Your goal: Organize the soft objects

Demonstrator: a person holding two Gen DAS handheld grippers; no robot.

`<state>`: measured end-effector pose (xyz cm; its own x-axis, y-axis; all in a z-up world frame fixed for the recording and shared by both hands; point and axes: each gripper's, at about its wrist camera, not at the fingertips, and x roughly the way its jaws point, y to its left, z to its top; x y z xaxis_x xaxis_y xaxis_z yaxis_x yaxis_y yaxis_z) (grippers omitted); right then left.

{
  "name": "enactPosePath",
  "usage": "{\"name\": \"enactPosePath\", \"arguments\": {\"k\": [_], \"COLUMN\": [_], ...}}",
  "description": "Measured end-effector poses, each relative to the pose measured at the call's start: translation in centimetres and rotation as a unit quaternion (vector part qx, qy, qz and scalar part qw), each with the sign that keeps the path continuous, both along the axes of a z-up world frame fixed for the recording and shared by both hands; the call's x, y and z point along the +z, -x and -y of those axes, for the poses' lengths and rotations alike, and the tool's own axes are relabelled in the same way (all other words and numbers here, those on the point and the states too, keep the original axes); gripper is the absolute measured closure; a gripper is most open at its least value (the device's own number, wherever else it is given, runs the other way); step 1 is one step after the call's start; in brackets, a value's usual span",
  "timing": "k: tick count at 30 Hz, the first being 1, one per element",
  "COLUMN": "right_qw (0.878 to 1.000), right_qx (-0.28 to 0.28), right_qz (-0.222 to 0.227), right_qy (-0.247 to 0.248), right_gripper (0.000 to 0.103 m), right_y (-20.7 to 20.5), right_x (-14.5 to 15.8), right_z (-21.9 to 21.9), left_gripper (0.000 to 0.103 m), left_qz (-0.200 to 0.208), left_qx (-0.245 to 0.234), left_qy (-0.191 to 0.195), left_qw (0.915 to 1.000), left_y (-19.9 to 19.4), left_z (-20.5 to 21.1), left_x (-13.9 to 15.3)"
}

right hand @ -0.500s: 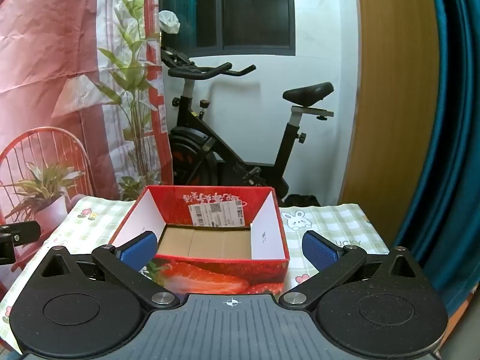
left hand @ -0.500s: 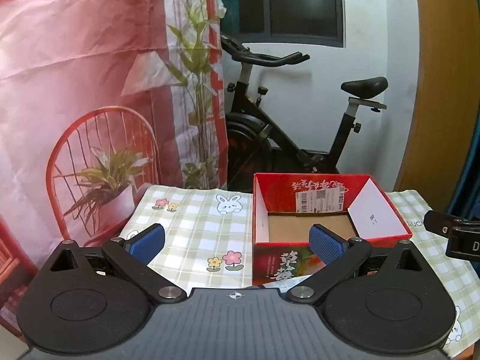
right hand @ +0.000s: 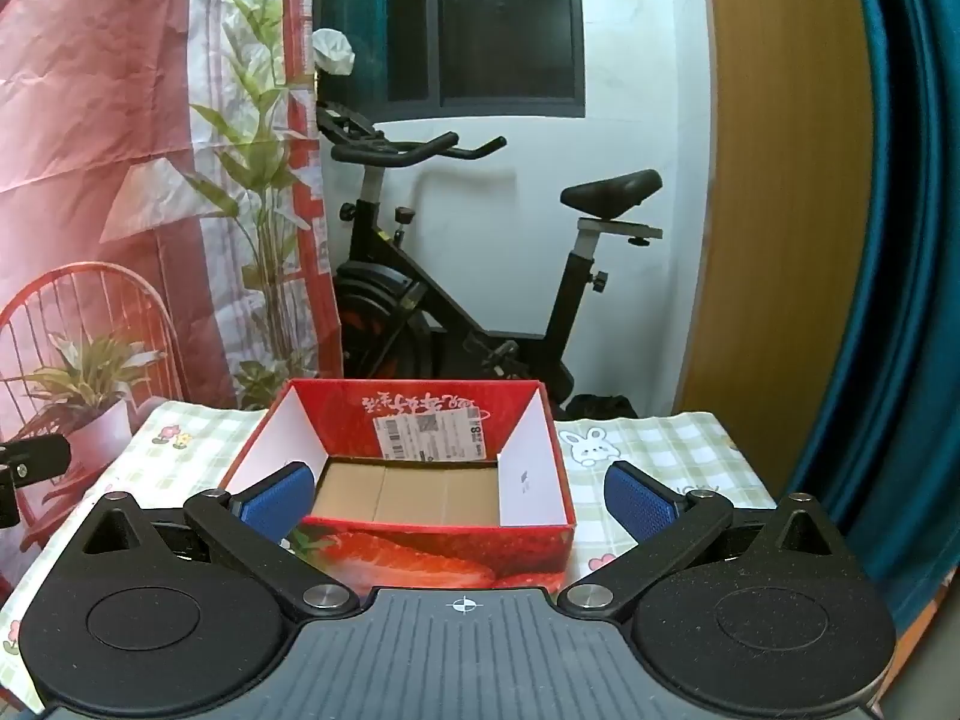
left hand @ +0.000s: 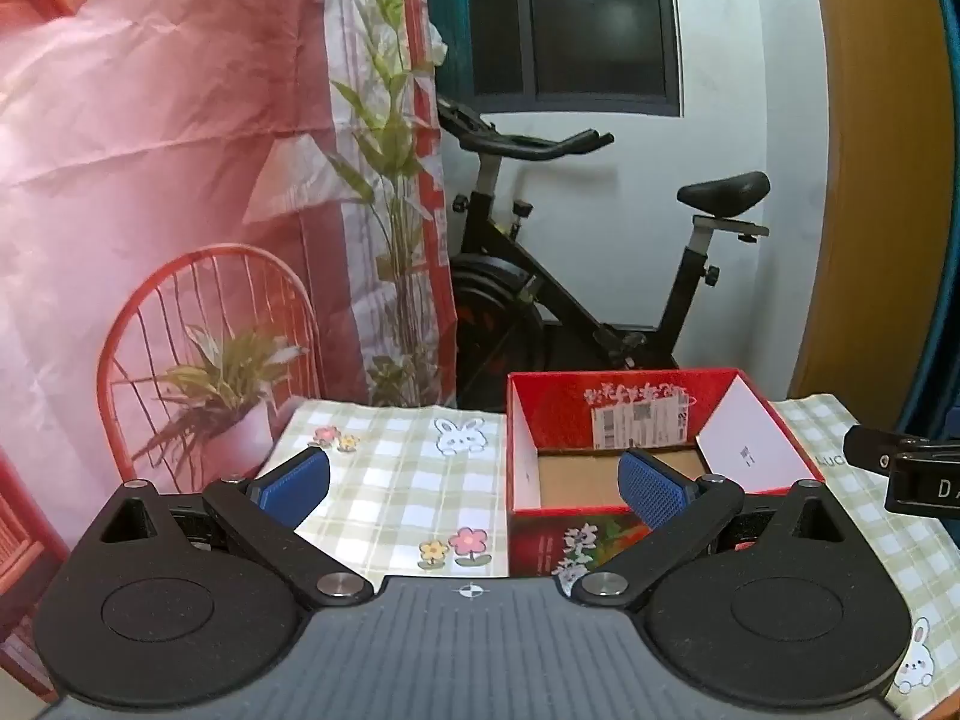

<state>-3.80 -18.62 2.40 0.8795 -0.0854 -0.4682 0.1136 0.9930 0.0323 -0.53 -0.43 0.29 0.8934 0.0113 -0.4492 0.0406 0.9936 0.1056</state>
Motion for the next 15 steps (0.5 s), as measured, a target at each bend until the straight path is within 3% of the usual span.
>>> {"name": "enactPosePath", "arguments": {"k": [15], "right_qw": [1.0], "right_qx": [0.0], "right_qz": [0.0], "right_qy": [0.0], "right_gripper": [0.0], "right_y": [0.13], "right_x": [0.1], "right_z": [-0.03], "left_gripper": [0.0], "left_qz": [0.003], "left_qx": [0.0], "left_qy": [0.009], "left_qw": [1.0], "left_y": [0.18], "left_z": [-0.15], "left_x": [0.12]}}
